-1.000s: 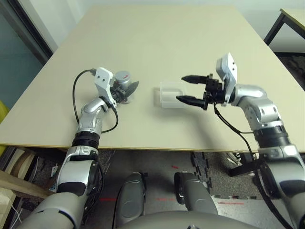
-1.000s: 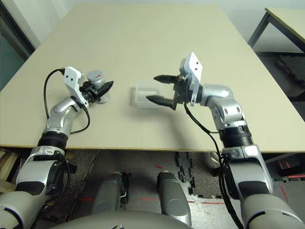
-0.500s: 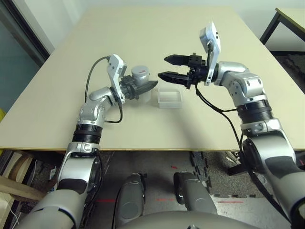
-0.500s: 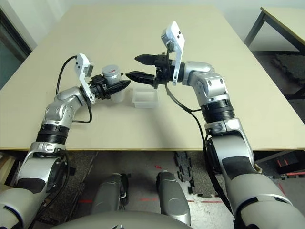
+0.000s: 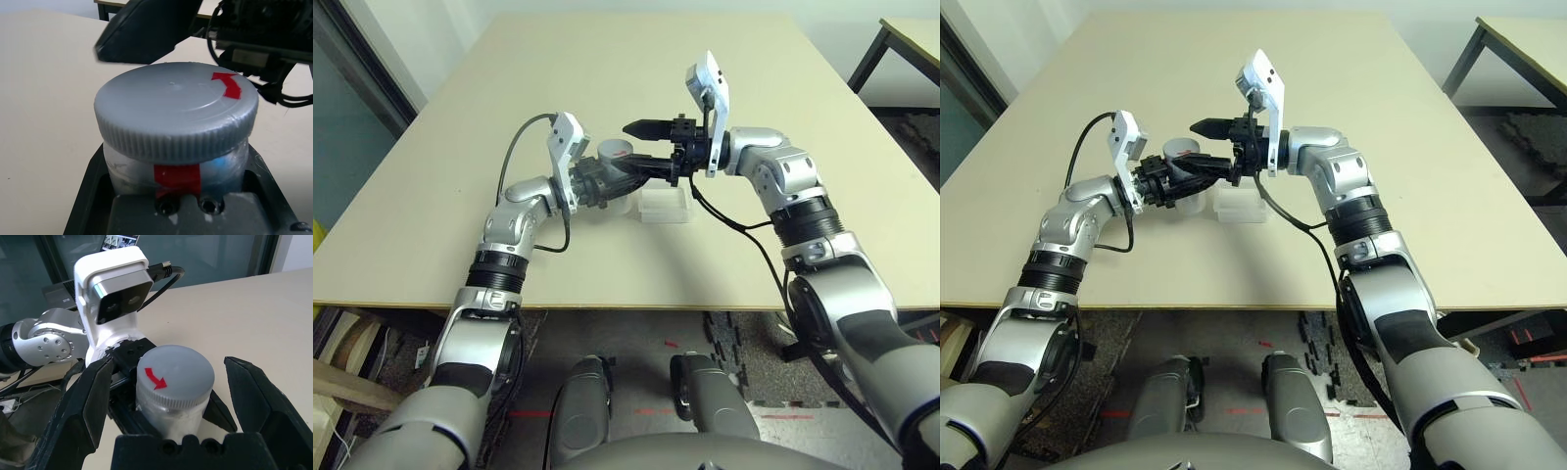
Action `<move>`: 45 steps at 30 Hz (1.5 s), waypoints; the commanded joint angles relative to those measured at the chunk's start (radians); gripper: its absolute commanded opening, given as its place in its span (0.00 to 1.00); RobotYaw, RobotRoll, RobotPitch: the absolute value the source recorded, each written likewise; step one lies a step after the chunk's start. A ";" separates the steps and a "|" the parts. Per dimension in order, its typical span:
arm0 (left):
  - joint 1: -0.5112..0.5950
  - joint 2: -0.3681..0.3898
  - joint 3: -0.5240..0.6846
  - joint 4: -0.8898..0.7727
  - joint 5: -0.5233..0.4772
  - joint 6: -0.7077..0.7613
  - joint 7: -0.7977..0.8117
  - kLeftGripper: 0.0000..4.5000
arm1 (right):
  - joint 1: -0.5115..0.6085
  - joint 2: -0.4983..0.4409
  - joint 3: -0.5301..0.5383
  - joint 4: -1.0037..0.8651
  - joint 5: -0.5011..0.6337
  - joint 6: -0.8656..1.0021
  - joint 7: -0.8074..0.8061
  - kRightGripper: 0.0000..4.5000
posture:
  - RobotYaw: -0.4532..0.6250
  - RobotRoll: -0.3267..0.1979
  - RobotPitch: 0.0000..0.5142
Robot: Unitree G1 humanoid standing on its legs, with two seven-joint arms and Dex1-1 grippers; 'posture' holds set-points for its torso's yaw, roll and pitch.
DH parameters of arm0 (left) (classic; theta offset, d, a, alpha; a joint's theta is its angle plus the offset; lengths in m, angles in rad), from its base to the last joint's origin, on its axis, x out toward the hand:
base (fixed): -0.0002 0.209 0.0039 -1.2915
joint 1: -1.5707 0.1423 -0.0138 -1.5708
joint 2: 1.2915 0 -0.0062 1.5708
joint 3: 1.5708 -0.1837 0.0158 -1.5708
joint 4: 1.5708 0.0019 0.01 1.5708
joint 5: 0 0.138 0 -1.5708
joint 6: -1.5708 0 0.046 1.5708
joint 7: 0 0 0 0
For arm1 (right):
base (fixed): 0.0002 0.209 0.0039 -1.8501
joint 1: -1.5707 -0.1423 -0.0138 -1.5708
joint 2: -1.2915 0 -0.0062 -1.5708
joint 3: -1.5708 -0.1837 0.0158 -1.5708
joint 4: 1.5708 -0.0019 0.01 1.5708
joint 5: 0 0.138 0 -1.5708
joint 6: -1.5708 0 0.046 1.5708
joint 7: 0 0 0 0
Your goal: Pour the medicine from the bottle into the box.
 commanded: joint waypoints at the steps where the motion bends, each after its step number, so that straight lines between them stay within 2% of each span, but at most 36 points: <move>1: -0.010 -0.002 -0.014 -0.017 0.012 -0.012 -0.007 0.58 | -0.024 0.012 0.009 0.040 -0.028 -0.032 -0.002 1.00 | 0.29 0.62 0.13; 8: -0.009 0.002 -0.014 -0.021 0.013 -0.017 -0.009 0.58 | -0.037 0.028 -0.001 0.091 -0.050 -0.066 -0.004 1.00 | 0.29 0.62 0.13; 11: -0.008 0.003 -0.012 -0.021 0.014 -0.019 -0.008 0.58 | -0.042 0.031 -0.007 0.106 -0.053 -0.076 -0.006 0.86 | 0.29 0.62 0.13; 14: -0.006 0.005 -0.012 -0.020 0.015 -0.022 -0.010 0.58 | -0.044 0.032 -0.010 0.112 -0.052 -0.081 -0.004 0.62 | 0.29 0.62 0.13; 15: -0.006 0.005 -0.013 -0.021 0.015 -0.021 -0.010 0.58 | -0.044 0.032 -0.010 0.113 -0.051 -0.082 -0.001 0.57 | 0.29 0.62 0.13; 20: -0.005 0.007 -0.015 -0.022 0.013 -0.017 -0.018 0.58 | -0.046 0.026 -0.002 0.104 -0.031 -0.093 0.089 0.57 | 0.29 0.62 0.13; 26: -0.002 0.006 -0.015 -0.028 0.012 -0.010 -0.030 0.58 | -0.065 0.032 0.020 0.102 0.011 -0.131 0.329 0.57 | 0.29 0.62 0.13; 30: 0.004 0.005 -0.016 -0.041 0.010 -0.004 -0.033 0.58 | -0.086 0.043 0.015 0.118 0.026 -0.165 0.434 0.57 | 0.30 0.62 0.13; 34: 0.018 0.006 -0.019 -0.068 0.003 0.008 -0.034 0.58 | -0.136 0.055 0.005 0.212 -0.002 -0.229 0.466 0.57 | 0.31 0.62 0.13; 37: 0.026 0.008 -0.019 -0.084 0.000 0.015 -0.033 0.58 | -0.177 0.060 -0.020 0.314 -0.035 -0.291 0.423 0.57 | 0.32 0.62 0.13; 39: 0.032 0.009 -0.019 -0.095 -0.002 0.021 -0.032 0.58 | -0.199 0.057 -0.038 0.376 -0.052 -0.323 0.392 0.74 | 0.32 0.62 0.13; 43: 0.044 0.011 -0.024 -0.111 -0.006 0.028 -0.029 0.58 | -0.220 0.047 -0.062 0.451 -0.070 -0.359 0.378 1.00 | 0.32 0.62 0.13; 45: 0.049 0.012 -0.028 -0.116 -0.006 0.030 -0.027 0.58 | -0.224 0.038 -0.068 0.475 -0.077 -0.369 0.375 1.00 | 0.32 0.62 0.13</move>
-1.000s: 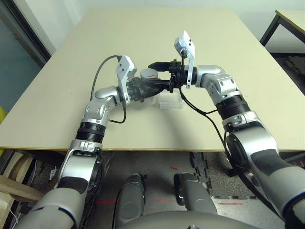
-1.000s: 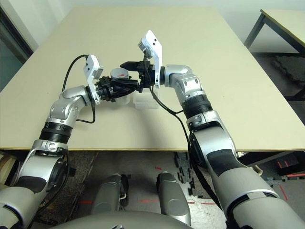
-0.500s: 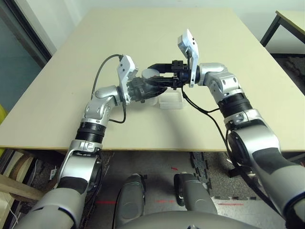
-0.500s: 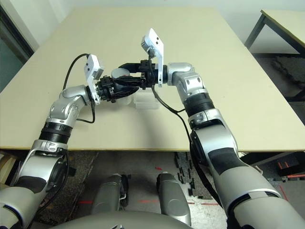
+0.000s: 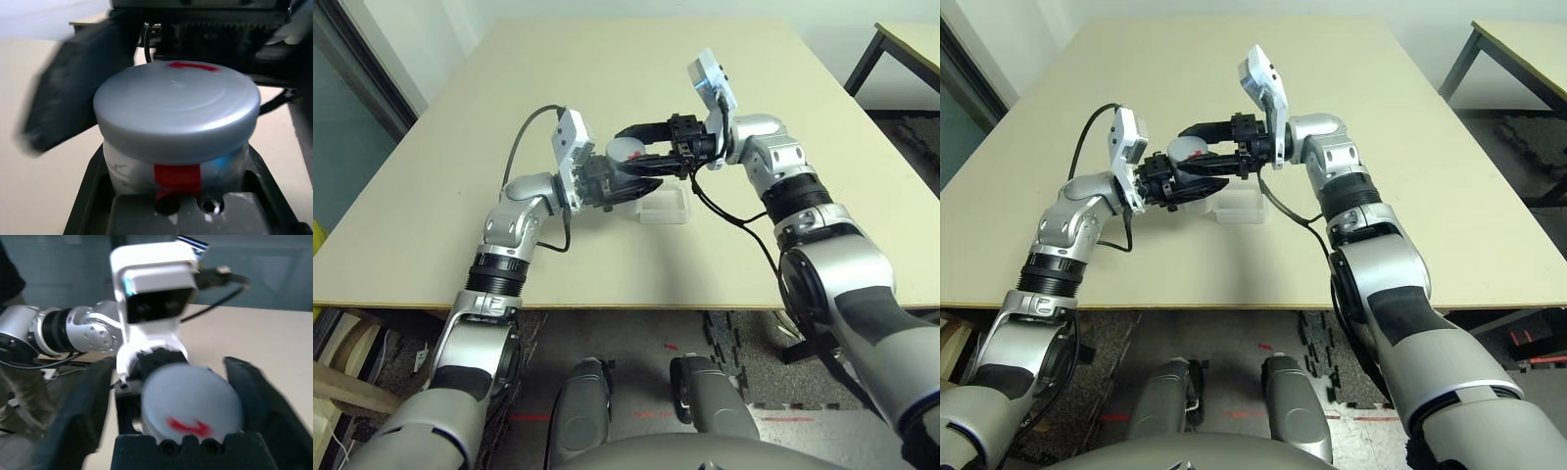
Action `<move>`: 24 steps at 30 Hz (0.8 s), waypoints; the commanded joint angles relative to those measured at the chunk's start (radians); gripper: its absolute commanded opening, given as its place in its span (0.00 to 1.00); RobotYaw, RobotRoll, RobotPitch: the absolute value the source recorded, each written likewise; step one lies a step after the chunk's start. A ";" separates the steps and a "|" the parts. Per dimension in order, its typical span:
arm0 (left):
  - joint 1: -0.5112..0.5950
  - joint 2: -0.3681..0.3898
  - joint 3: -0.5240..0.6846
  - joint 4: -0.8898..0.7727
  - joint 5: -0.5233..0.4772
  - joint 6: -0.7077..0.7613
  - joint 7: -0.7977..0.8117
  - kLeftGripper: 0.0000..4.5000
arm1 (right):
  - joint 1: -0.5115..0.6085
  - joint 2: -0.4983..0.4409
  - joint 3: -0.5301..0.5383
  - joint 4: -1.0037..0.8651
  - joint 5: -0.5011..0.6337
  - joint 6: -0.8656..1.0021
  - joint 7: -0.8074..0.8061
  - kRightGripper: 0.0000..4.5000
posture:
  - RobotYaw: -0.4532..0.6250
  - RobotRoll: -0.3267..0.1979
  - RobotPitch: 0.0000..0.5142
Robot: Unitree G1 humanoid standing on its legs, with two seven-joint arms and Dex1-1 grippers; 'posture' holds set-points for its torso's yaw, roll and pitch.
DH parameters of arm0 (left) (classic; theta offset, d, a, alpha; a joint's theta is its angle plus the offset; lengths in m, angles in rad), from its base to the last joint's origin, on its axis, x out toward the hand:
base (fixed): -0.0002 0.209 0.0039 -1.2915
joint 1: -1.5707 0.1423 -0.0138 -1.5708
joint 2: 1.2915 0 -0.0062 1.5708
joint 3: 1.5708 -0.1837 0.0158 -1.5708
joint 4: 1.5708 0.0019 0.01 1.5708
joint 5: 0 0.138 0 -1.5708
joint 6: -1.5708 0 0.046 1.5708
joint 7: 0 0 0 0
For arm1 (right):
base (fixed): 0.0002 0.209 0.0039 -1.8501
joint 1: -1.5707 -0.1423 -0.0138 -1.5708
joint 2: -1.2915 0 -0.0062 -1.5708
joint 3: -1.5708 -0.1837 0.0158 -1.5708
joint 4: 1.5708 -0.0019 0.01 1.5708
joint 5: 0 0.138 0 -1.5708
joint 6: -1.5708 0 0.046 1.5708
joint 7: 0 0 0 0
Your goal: Pour the medicine from the bottle into the box.
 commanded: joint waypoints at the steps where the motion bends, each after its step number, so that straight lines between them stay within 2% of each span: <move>1: 0.023 0.008 -0.012 -0.006 0.014 0.013 0.009 0.58 | -0.021 -0.021 -0.023 0.045 -0.014 -0.030 0.007 1.00 | 0.32 0.62 0.13; 14: 0.010 0.005 -0.018 0.010 0.019 0.003 0.008 0.58 | -0.017 -0.009 -0.040 0.069 -0.033 -0.049 -0.023 1.00 | 0.31 0.62 0.13; 24: 0.009 -0.001 -0.017 -0.003 0.017 0.006 0.010 0.58 | -0.016 0.011 -0.036 0.099 -0.076 -0.092 -0.126 1.00 | 0.31 0.62 0.13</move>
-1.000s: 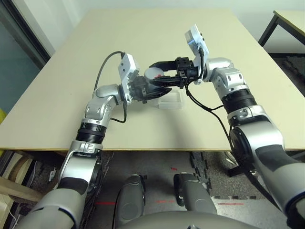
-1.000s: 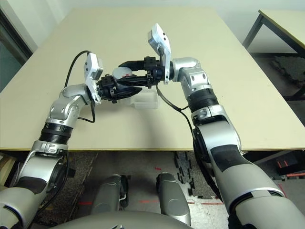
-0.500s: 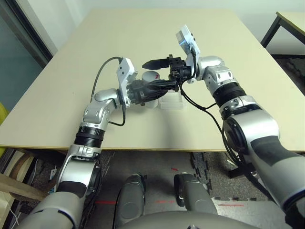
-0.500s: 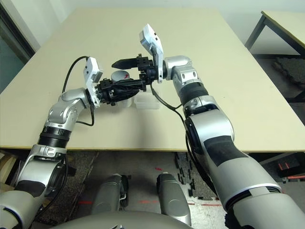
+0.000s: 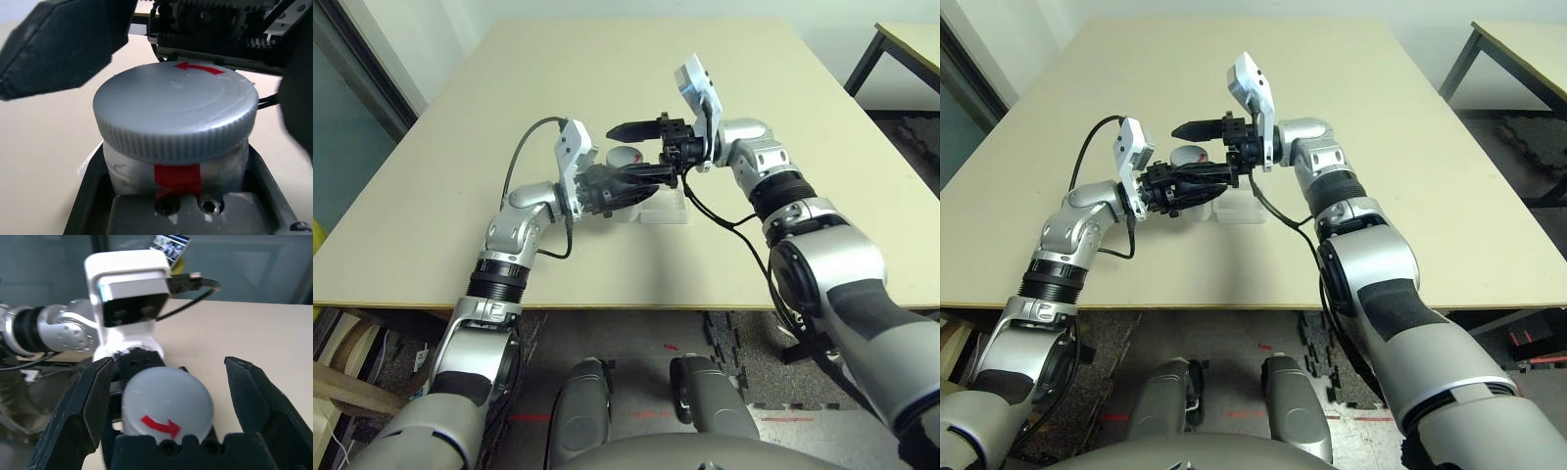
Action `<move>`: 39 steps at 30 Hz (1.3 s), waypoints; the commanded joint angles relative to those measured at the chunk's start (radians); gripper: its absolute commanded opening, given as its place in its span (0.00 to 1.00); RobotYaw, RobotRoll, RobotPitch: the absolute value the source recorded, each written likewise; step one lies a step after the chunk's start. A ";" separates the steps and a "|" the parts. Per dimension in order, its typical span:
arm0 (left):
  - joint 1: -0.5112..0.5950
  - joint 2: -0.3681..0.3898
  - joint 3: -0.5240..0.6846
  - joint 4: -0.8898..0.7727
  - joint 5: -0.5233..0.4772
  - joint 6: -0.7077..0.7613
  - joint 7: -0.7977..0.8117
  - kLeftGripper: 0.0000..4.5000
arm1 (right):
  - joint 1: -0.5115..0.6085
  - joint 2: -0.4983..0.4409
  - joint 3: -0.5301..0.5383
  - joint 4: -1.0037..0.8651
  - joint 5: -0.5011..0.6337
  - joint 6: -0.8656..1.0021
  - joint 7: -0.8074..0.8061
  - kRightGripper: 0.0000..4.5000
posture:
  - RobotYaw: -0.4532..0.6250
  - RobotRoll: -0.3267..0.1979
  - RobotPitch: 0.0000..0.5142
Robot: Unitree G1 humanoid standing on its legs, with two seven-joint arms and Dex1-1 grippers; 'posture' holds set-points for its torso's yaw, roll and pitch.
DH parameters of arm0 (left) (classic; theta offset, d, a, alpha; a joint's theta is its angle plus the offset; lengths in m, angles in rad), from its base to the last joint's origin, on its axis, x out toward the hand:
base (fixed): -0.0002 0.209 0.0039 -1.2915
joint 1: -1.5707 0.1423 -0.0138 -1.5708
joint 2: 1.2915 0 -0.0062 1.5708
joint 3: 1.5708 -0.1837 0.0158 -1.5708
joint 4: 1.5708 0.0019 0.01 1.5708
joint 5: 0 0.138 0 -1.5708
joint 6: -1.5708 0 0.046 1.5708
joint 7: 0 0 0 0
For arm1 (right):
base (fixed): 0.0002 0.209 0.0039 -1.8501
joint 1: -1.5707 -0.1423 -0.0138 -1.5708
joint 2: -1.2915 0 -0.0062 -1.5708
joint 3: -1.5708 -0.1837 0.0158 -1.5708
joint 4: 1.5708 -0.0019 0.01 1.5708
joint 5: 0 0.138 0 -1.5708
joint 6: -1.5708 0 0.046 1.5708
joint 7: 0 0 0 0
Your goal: Pour the medicine from the bottle into the box.
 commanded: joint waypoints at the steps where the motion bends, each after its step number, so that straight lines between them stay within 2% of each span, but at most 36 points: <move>1: -0.013 0.002 -0.009 -0.006 0.007 -0.001 0.000 0.58 | -0.009 -0.002 -0.005 0.026 -0.027 -0.022 -0.038 1.00 | 0.31 0.62 0.13; 10: -0.014 0.001 -0.006 -0.001 0.005 -0.007 0.003 0.58 | -0.006 -0.059 -0.009 0.060 -0.062 -0.025 -0.084 1.00 | 0.31 0.62 0.13; 28: -0.025 0.002 0.002 0.040 0.013 -0.037 0.007 0.58 | -0.022 -0.161 -0.031 0.074 -0.060 0.017 -0.065 1.00 | 0.32 0.62 0.11; 39: -0.028 0.002 0.006 0.057 0.018 -0.048 0.011 0.58 | -0.019 -0.155 -0.015 0.006 -0.040 0.099 0.143 1.00 | 0.31 0.62 0.11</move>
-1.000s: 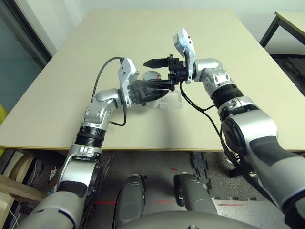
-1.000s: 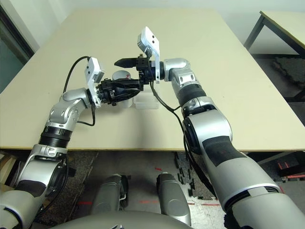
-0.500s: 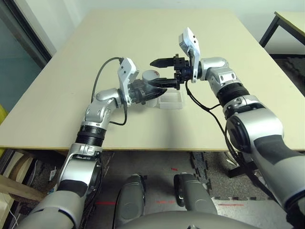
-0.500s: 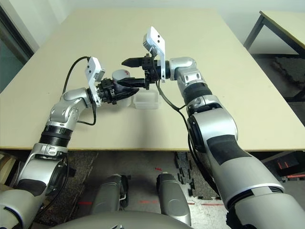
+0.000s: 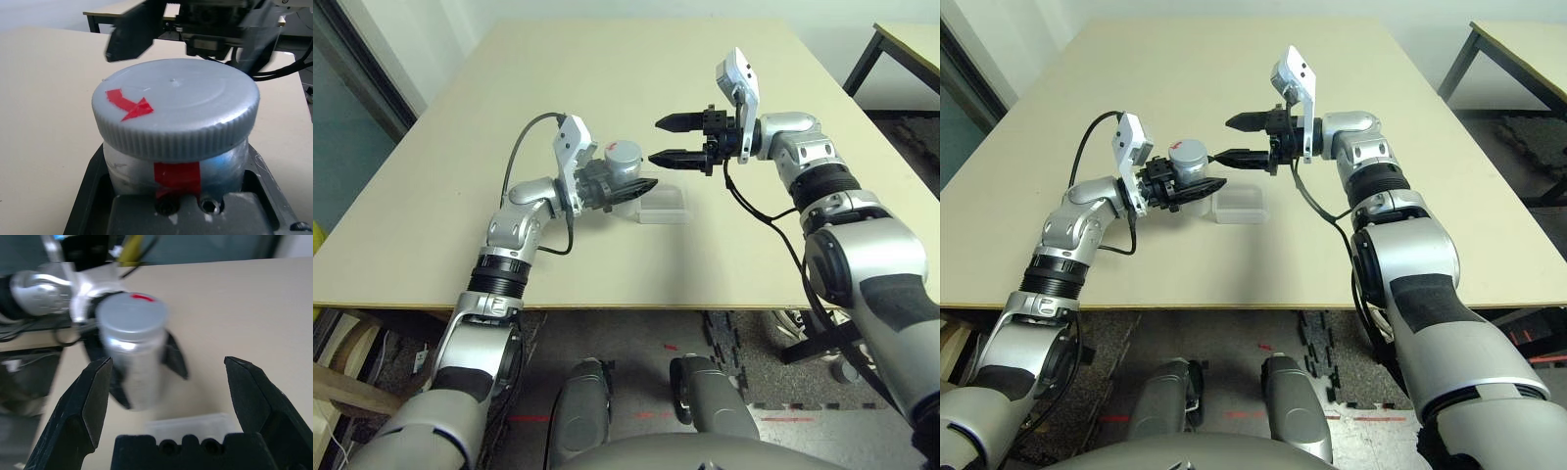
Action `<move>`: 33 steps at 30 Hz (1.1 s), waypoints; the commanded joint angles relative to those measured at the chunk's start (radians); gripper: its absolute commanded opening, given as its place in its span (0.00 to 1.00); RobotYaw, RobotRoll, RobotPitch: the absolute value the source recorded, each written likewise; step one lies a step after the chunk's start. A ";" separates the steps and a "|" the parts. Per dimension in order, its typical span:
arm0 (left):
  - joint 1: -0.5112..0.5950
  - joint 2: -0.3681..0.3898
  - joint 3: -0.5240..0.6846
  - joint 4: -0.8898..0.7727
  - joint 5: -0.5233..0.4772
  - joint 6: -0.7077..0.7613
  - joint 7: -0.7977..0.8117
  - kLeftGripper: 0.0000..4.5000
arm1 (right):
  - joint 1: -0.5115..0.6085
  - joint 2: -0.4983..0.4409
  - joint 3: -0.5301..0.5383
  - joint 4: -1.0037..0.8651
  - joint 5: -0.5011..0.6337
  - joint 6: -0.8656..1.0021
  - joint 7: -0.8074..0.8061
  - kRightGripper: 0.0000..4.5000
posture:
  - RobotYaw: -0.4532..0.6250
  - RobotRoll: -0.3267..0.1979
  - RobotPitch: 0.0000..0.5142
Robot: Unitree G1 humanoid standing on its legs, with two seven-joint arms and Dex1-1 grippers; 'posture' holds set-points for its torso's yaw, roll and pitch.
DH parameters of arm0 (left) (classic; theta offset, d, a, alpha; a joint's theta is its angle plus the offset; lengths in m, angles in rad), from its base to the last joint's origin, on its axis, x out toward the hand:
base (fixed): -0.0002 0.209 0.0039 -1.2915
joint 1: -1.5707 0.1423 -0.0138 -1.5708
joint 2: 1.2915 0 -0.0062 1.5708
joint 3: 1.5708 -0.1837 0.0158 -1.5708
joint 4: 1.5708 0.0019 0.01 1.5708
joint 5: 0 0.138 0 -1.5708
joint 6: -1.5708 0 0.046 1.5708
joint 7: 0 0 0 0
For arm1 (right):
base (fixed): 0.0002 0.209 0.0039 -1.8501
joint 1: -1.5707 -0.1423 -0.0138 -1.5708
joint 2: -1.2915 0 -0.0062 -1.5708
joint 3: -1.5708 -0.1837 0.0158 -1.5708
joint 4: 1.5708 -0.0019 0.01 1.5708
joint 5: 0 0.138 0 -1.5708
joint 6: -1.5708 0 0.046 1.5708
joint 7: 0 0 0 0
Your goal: Pour the medicine from the bottle into the box.
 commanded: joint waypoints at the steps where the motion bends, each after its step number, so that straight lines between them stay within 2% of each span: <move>1: -0.004 0.002 -0.002 0.015 0.008 -0.009 -0.002 0.58 | -0.007 0.009 0.005 -0.052 0.013 0.039 0.065 1.00 | 0.31 0.62 0.12; 7: -0.012 -0.006 -0.006 0.021 0.009 -0.012 -0.002 0.58 | 0.000 0.048 0.000 -0.087 0.015 0.042 0.035 1.00 | 0.31 0.62 0.12; 22: -0.004 -0.019 -0.016 0.006 0.012 -0.008 -0.004 0.58 | -0.025 0.154 -0.009 -0.043 0.007 -0.024 -0.115 1.00 | 0.31 0.62 0.13; 26: -0.002 -0.017 -0.015 -0.001 0.012 -0.006 -0.004 0.58 | -0.029 0.153 -0.007 -0.018 -0.007 -0.042 -0.157 1.00 | 0.32 0.62 0.13; 33: 0.007 -0.009 -0.015 -0.015 0.010 0.001 -0.003 0.58 | -0.020 0.093 -0.011 0.018 -0.027 -0.055 -0.191 1.00 | 0.32 0.62 0.13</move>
